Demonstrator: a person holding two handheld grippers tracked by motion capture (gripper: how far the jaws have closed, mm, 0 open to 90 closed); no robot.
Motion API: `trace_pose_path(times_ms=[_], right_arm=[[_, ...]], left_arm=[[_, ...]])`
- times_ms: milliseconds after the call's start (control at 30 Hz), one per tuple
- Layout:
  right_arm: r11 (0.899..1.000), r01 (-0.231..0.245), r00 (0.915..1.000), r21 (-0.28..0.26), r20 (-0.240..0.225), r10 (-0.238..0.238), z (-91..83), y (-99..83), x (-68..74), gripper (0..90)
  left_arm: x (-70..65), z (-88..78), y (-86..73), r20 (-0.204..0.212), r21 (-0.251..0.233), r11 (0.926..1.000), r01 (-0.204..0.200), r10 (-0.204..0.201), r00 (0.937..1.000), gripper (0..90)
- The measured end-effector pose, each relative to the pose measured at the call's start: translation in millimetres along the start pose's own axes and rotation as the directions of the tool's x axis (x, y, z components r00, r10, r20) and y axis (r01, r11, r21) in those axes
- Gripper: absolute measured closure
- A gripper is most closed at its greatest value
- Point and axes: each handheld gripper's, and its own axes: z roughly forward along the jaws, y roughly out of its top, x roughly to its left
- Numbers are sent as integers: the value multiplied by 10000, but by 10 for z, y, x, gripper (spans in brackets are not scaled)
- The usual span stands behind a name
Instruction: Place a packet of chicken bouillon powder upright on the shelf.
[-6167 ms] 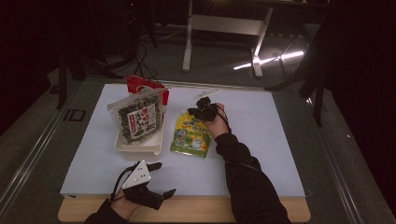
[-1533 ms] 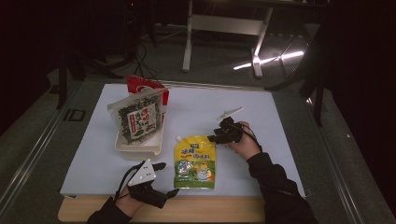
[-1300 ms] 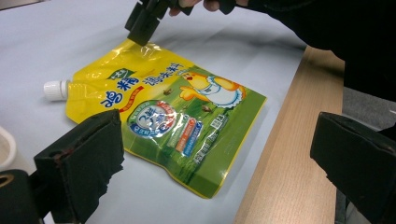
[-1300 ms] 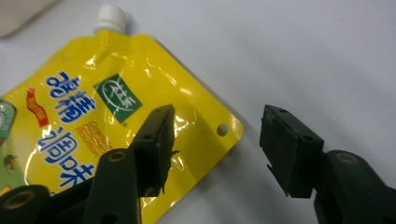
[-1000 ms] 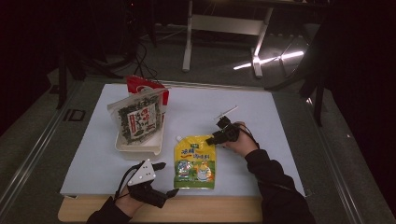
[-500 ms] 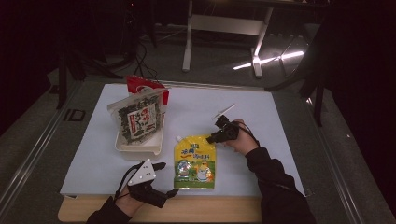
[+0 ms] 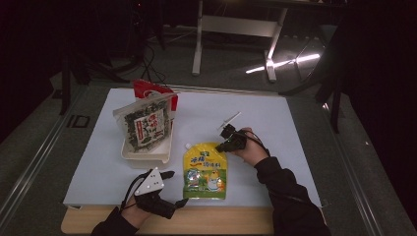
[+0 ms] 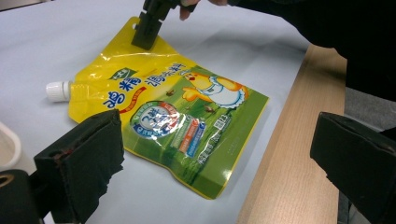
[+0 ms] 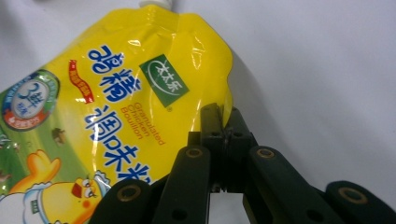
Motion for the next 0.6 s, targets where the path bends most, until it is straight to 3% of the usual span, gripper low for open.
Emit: trace_pose_path(times_ms=[467, 600], right_arm=[[9969, 489, 9982, -622, 390, -465, -190, 35, 134, 899], [9921, 796, 9961, -971, 461, -754, -310, 65, 198, 900]], left_arm=[[28, -5, -5, -119, -53, 9999, 101, -102, 9999, 36], [30, -9, 1, -88, -188, 9996, 195, -196, 9998, 36]])
